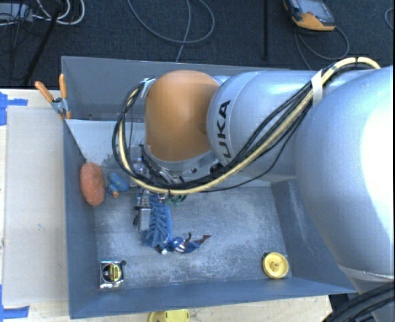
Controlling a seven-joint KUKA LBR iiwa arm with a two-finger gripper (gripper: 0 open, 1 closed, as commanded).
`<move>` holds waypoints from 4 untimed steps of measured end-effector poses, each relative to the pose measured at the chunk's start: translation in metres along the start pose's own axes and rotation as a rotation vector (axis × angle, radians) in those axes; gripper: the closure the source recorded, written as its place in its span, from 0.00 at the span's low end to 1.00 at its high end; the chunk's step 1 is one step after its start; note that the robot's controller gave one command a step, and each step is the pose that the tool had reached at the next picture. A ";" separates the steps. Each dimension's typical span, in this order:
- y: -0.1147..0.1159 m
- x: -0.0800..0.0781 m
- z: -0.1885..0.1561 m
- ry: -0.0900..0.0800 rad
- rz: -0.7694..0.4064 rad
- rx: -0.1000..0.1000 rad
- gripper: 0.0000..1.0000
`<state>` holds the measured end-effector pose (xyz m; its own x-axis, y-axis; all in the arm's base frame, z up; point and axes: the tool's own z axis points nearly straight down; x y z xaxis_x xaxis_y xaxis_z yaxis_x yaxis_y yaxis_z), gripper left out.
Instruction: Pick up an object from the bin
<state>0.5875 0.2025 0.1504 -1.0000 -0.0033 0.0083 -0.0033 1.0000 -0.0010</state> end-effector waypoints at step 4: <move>-0.047 0.015 0.062 -0.003 -0.453 0.000 0.00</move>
Offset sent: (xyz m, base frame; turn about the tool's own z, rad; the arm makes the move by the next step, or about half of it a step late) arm -0.0451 -0.0344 -0.0323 -0.3540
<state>0.5716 0.1557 0.0890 -0.8977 -0.4406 0.0054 -0.4406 0.8977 0.0017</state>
